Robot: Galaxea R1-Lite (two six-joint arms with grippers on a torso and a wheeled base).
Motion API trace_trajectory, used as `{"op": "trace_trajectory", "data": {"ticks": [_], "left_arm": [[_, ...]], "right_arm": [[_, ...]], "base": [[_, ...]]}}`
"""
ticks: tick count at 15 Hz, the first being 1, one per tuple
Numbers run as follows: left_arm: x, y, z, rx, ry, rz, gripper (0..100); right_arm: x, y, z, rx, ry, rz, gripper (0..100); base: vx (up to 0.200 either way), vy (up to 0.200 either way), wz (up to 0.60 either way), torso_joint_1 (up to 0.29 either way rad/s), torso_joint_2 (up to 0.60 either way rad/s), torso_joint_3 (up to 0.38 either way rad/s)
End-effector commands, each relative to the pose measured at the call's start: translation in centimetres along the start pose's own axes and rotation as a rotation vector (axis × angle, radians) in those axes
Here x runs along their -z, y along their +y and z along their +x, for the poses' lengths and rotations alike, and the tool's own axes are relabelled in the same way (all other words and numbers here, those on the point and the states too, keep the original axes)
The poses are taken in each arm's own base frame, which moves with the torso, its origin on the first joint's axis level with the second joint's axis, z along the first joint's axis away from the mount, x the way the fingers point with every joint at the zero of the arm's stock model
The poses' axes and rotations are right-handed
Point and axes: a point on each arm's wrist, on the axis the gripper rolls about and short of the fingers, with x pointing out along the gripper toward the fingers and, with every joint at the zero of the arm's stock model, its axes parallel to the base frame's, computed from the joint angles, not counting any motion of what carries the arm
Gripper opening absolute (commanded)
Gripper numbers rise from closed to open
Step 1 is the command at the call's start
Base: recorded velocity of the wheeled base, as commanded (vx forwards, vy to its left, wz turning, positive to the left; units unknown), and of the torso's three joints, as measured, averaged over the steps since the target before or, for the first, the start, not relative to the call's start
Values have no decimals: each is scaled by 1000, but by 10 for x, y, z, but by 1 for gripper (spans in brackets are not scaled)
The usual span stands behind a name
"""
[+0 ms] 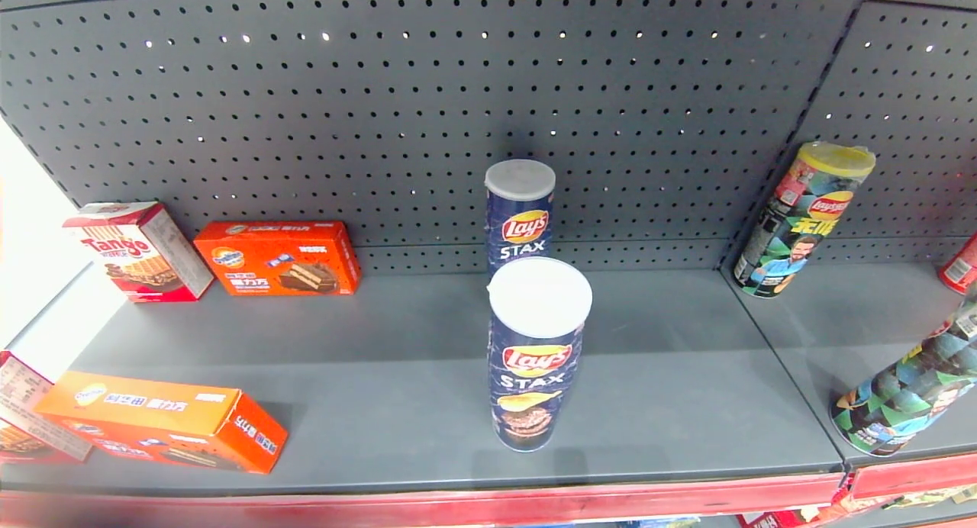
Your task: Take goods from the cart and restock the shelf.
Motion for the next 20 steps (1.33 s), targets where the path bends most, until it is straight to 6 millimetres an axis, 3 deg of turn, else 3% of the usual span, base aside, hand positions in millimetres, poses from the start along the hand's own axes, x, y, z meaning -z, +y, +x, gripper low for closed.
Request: {"op": "trace_trajectory", "data": {"ticks": [1, 20], "left_arm": [[0, 0, 0, -1, 1, 1, 100], [0, 0, 0, -1, 1, 0, 100]], "right_arm": [[0, 0, 0, -1, 0, 0, 100], [0, 0, 0, 0, 0, 0, 100]], "base": [[0, 0, 600, 7, 7, -7], [0, -11, 32, 0, 0, 0]]}}
